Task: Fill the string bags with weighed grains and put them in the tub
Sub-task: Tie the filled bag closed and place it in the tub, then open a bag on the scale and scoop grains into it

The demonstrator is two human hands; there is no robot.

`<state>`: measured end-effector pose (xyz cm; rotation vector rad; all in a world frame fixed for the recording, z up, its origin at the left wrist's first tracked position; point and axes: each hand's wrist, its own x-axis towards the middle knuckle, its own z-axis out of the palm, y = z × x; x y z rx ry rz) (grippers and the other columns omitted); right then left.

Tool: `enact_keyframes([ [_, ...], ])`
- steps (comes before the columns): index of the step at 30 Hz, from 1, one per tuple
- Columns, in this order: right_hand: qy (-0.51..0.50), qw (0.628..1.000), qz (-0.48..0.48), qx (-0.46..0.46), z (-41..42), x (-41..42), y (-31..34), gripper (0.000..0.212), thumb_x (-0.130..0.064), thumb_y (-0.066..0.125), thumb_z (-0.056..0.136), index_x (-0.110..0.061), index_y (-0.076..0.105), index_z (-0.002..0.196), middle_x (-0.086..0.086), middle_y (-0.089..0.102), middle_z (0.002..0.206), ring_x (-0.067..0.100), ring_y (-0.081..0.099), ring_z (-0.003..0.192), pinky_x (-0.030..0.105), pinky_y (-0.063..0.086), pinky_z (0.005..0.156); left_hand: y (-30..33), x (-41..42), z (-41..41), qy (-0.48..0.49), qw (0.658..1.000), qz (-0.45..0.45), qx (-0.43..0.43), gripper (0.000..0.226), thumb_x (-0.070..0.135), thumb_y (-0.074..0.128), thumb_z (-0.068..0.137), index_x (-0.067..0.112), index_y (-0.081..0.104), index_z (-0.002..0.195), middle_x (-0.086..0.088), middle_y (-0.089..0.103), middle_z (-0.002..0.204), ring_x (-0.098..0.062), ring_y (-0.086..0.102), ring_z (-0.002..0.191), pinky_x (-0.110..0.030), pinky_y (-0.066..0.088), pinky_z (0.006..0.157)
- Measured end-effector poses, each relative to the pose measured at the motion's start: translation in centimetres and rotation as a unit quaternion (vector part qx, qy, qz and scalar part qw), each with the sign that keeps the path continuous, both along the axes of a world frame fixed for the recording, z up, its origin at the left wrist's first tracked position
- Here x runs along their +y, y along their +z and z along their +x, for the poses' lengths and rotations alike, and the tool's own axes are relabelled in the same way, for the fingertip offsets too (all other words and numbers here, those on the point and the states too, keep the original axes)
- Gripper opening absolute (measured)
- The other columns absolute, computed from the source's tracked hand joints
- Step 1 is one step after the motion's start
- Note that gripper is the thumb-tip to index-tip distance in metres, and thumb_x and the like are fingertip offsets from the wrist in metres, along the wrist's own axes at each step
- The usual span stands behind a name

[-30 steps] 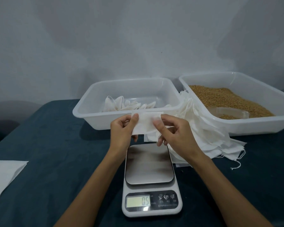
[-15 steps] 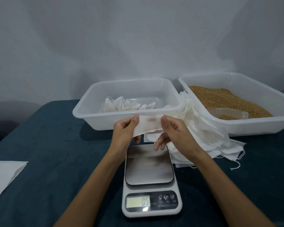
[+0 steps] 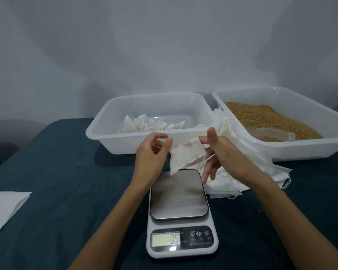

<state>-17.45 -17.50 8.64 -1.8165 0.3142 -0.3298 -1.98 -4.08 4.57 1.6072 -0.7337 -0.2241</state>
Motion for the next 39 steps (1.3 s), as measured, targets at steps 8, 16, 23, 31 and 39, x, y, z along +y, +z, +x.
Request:
enact_keyframes([
  [8, 0.096, 0.974, -0.127, 0.16, -0.4, 1.0, 5.4, 0.097, -0.086, 0.025, 0.076, -0.007, 0.067, 0.112, 0.011, 0.077, 0.094, 0.034, 0.072, 0.056, 0.023, 0.046, 0.042, -0.2, -0.1, -2.8, -0.272, 0.953, 0.094, -0.098, 0.073, 0.018, 0.08, 0.084, 0.05, 0.047, 0.141, 0.014, 0.067, 0.129, -0.01, 0.065, 0.12, -0.04, 0.056, 0.1],
  [16, 0.118, 0.918, -0.275, 0.259, -0.1, 1.9, 9.2, 0.095, -0.087, 0.022, 0.068, -0.017, 0.068, 0.112, 0.006, 0.078, 0.093, 0.027, 0.073, 0.057, 0.02, 0.047, 0.045, 0.2, 0.1, -4.1, -0.309, 0.95, 0.038, 0.015, 0.049, 0.017, 0.078, 0.084, 0.034, 0.058, 0.125, 0.01, 0.076, 0.112, -0.009, 0.072, 0.109, -0.023, 0.058, 0.085],
  [23, 0.128, 0.893, -0.306, 0.304, 0.5, 2.4, 10.3, 0.092, -0.087, 0.02, 0.068, -0.022, 0.068, 0.113, 0.003, 0.077, 0.099, 0.026, 0.074, 0.059, 0.024, 0.048, 0.052, 0.0, -0.2, -4.9, -0.281, 0.958, 0.011, 0.058, 0.029, 0.01, 0.083, 0.084, 0.02, 0.067, 0.107, 0.005, 0.074, 0.093, -0.012, 0.071, 0.087, -0.028, 0.06, 0.081],
  [31, -0.05, 0.935, -0.327, 0.123, -0.5, -5.2, 9.8, 0.047, -0.061, 0.052, 0.095, -0.019, 0.074, 0.09, -0.004, 0.077, 0.078, 0.021, 0.072, 0.056, 0.023, 0.051, 0.048, 0.0, 0.0, -5.1, -0.282, 0.956, -0.001, 0.083, 0.043, -0.007, 0.08, 0.083, 0.008, 0.063, 0.12, -0.006, 0.07, 0.098, -0.012, 0.067, 0.093, -0.024, 0.052, 0.082],
  [39, -0.178, 0.769, -0.449, 0.418, -3.6, -19.3, 3.1, 0.048, -0.057, 0.074, 0.083, -0.013, 0.067, 0.103, 0.0, 0.069, 0.096, 0.02, 0.063, 0.086, 0.034, 0.05, 0.075, 0.2, 0.1, -5.3, -0.244, 0.967, -0.009, 0.068, 0.047, 0.0, 0.087, 0.079, 0.012, 0.064, 0.118, -0.008, 0.071, 0.107, -0.015, 0.068, 0.099, -0.03, 0.055, 0.088],
])
